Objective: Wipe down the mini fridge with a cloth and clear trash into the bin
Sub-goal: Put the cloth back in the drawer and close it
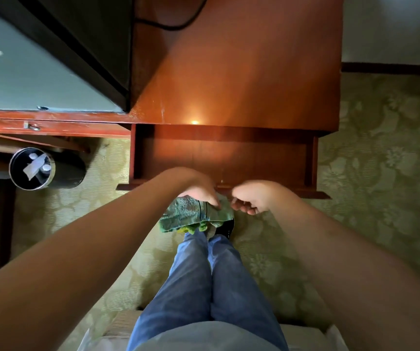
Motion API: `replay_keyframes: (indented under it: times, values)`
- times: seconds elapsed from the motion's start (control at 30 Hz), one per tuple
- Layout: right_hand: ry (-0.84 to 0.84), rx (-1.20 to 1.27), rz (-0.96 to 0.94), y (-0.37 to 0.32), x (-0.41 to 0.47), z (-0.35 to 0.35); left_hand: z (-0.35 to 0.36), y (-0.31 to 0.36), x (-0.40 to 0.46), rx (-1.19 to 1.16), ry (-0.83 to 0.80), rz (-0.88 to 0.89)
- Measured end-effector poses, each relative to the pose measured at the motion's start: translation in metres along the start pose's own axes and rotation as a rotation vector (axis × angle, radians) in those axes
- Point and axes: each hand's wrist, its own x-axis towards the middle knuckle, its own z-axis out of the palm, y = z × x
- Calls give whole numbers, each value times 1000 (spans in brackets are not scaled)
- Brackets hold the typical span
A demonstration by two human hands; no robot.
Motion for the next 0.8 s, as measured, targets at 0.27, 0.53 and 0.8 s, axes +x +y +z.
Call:
replay_keyframes:
  times: [0.27,0.53,0.8]
  values:
    - [362,195,-126,5,-26,-30,-42,35,-27,51,532,386]
    - [291,287,-118,47,-20,-14,-13,19,-15,182,534,193]
    - [125,-4,-88,51,-12,5,22,-5,-4,241,36,-23]
